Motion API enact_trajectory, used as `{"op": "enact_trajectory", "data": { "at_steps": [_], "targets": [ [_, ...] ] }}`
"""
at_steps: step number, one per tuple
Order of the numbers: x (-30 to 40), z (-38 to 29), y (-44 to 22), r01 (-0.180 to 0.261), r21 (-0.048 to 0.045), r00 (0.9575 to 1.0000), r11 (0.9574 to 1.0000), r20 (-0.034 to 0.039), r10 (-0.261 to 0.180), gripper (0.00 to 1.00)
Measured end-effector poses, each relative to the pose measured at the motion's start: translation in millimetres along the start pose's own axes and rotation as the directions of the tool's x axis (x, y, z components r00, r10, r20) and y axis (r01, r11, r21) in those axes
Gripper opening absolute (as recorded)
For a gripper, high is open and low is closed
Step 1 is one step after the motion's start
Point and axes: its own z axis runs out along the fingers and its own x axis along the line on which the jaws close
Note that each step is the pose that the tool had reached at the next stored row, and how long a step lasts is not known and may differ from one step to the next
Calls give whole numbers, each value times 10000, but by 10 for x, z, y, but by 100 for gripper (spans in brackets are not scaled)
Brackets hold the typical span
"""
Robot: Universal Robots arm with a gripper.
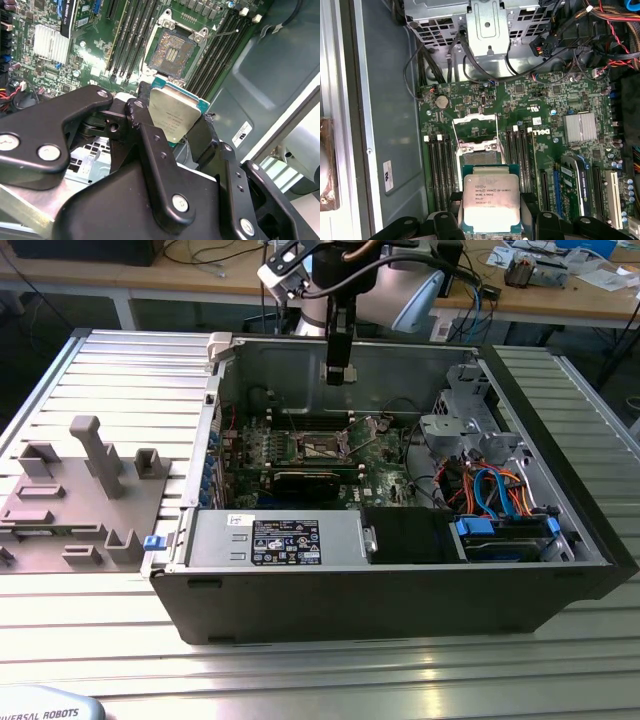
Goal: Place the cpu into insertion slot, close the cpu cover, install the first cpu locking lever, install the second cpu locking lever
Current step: 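Place the cpu into insertion slot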
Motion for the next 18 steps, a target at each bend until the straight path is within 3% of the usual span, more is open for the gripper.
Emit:
{"op": "enact_trajectory", "data": {
  "at_steps": [1, 3, 17, 18],
  "targets": [
    [0, 1, 0, 0, 0, 10000, 10000, 0, 0, 54],
    [-2, 120, -2, 0, 0, 10000, 10000, 0, 0, 54],
    [-3, 150, -3, 0, 0, 10000, 10000, 1, 0, 54],
    [-3, 174, -3, 0, 0, 10000, 10000, 0, 0, 54]
  ]
}}
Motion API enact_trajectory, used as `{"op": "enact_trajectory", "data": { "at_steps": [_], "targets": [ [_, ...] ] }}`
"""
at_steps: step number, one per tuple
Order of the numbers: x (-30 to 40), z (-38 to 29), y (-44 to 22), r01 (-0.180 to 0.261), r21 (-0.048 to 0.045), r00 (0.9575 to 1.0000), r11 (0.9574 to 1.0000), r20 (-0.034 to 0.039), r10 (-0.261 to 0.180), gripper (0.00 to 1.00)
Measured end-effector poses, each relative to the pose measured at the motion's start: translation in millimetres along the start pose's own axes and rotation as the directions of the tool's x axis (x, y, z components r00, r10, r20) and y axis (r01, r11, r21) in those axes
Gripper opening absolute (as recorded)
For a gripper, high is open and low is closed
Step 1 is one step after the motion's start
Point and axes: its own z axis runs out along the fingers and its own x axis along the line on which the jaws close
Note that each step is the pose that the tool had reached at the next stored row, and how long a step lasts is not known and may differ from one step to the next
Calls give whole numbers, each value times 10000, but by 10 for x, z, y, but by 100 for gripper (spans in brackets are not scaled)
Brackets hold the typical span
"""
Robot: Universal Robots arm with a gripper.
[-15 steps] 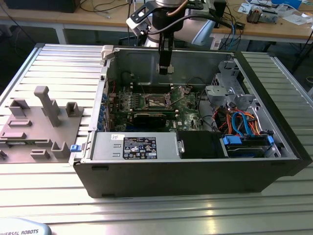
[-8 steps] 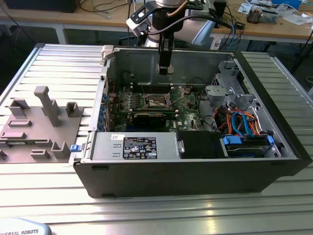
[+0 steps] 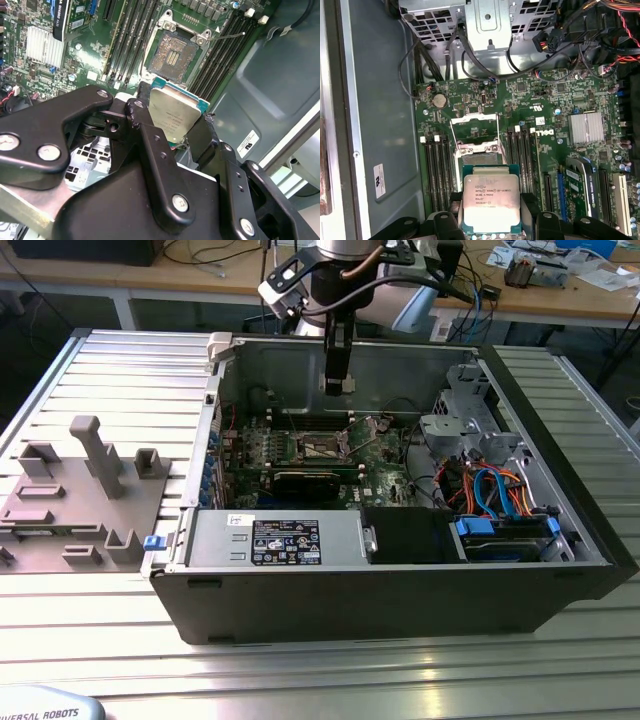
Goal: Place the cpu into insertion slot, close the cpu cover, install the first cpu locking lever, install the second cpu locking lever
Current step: 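Place the cpu into insertion slot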
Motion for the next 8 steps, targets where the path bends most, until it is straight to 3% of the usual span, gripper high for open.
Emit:
{"op": "enact_trajectory", "data": {
  "at_steps": [5, 7, 8],
  "targets": [
    [-1, 27, -1, 0, 0, 10000, 10000, 0, 0, 54],
    [-4, 235, -4, 0, 0, 10000, 10000, 1, 0, 54],
    [-4, 235, -5, 0, 0, 10000, 10000, 0, 0, 54]
  ]
}}
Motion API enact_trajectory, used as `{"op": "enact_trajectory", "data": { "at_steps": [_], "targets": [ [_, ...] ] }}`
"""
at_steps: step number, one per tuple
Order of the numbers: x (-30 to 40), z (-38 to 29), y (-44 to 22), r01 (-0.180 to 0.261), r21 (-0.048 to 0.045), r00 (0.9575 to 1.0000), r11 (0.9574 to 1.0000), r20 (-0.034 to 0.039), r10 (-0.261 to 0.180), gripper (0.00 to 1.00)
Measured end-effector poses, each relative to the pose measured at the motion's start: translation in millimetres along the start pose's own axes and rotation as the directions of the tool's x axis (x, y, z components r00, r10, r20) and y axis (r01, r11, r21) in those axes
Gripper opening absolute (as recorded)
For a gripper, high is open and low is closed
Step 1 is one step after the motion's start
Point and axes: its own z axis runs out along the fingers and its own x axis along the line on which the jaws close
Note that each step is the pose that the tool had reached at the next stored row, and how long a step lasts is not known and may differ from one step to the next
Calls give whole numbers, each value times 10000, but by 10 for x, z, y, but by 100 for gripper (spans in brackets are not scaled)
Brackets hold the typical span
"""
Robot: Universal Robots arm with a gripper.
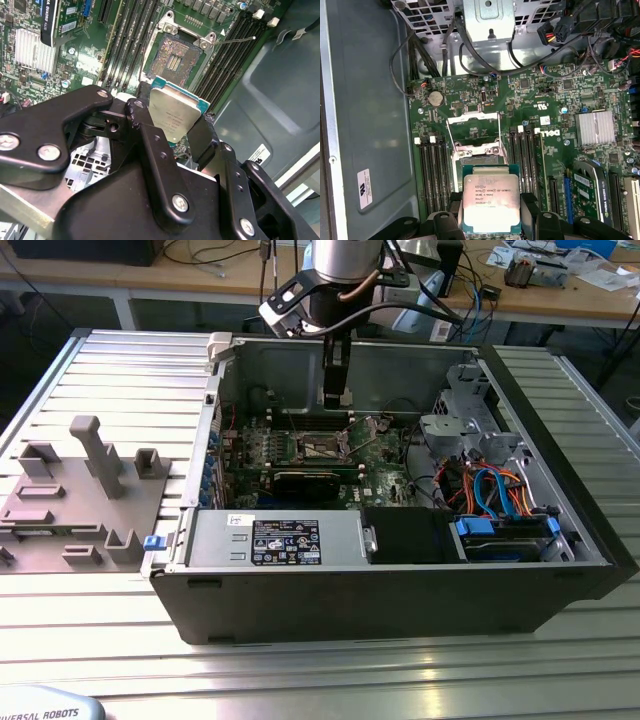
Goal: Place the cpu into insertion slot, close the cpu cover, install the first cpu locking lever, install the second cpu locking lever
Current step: 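Place the cpu into insertion slot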
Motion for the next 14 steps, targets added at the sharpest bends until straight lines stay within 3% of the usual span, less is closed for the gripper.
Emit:
{"op": "enact_trajectory", "data": {
  "at_steps": [12, 14],
  "targets": [
    [-1, 29, -1, 0, 0, 10000, 10000, 0, 0, 54],
    [-1, 64, -1, 0, 0, 10000, 10000, 0, 0, 54]
  ]
}}
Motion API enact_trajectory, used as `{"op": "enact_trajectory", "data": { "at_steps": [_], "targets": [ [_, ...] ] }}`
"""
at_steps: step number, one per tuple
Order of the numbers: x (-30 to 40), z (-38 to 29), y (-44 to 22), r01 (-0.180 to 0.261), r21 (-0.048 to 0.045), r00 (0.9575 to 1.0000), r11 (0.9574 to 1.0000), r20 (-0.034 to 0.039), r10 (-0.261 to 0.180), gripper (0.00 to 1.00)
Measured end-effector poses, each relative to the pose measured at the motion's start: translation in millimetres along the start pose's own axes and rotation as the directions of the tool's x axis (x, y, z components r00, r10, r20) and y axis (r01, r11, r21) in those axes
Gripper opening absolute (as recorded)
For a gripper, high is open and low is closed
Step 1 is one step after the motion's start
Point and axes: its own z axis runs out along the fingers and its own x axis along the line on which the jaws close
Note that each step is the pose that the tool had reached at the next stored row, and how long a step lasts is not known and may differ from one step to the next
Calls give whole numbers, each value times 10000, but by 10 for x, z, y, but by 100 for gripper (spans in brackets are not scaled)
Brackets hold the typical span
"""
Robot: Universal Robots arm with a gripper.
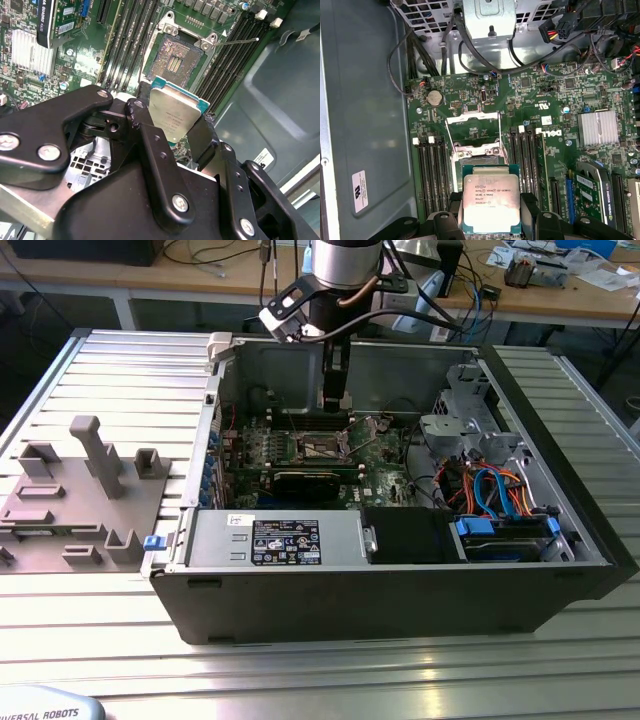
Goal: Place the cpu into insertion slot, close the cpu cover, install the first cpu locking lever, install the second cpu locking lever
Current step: 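Place the cpu into insertion slot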
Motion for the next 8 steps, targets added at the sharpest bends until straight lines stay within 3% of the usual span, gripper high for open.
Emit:
{"op": "enact_trajectory", "data": {
  "at_steps": [5, 8],
  "targets": [
    [0, 2, 0, 0, 0, 10000, 10000, 1, 0, 54],
    [-1, 53, -1, 0, 0, 10000, 10000, 0, 0, 54]
  ]
}}
